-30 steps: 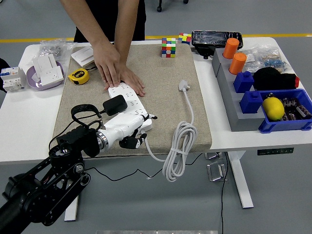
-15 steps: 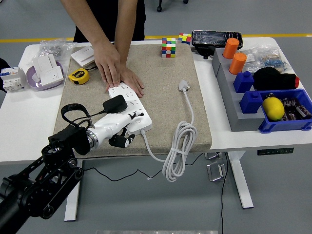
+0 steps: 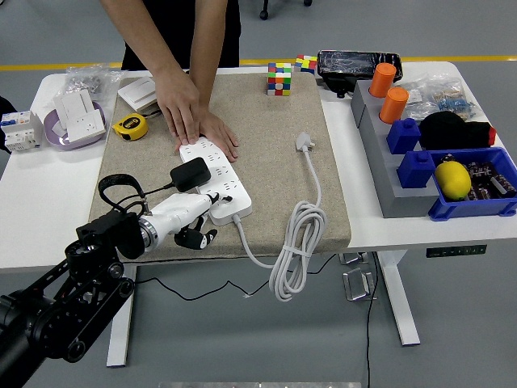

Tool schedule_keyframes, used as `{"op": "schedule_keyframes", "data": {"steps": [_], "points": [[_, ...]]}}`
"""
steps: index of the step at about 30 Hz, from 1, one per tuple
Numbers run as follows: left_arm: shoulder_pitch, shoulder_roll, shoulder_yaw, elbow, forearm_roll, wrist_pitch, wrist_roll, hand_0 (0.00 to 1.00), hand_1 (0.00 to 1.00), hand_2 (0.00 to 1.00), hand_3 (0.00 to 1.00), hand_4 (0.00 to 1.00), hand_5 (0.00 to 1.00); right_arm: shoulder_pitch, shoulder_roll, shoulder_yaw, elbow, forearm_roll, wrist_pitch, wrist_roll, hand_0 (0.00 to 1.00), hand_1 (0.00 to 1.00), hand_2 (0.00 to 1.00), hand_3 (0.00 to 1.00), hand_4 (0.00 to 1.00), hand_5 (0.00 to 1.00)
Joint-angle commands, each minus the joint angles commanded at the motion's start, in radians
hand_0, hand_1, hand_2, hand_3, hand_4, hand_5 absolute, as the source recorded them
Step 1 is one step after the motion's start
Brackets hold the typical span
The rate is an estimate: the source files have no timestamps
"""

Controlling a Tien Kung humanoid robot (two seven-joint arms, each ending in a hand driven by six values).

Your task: Pick up the plug,place it near the board,insert it into the board,press the button

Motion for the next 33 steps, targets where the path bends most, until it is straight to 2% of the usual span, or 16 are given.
{"op": "schedule_keyframes", "data": {"steps": [15,24,33], "points": [[-0.004,0.0,0.005,0.008,0.0,-0.007,-0.004,0.162,0.03,0.145,0.91,0.554,0.002,0.003,0.0,0.003,0.0,0.0,0.0,0.001,0.817,0.791,0.753,0.756,0.998,0.998],[-0.007,0.008,0.055,0.028,0.0,-0.009,-0.008,0.162,0.03,0.145,0.907,0.556,0.002,0.005,0.0,0.002,-0.001,0.001,0.0,0.001,0.818,0.791,0.753,0.756,0.998,0.998],[-0.008,0.008,0.049,0.035,0.0,-0.009,-0.01,0.162,0.03,0.145,0.899,0.559,0.002,0.004,0.0,0.001,-0.001,0.002,-0.001,0.001,0.817,0.791,0.753,0.756,0.998,0.998]]}}
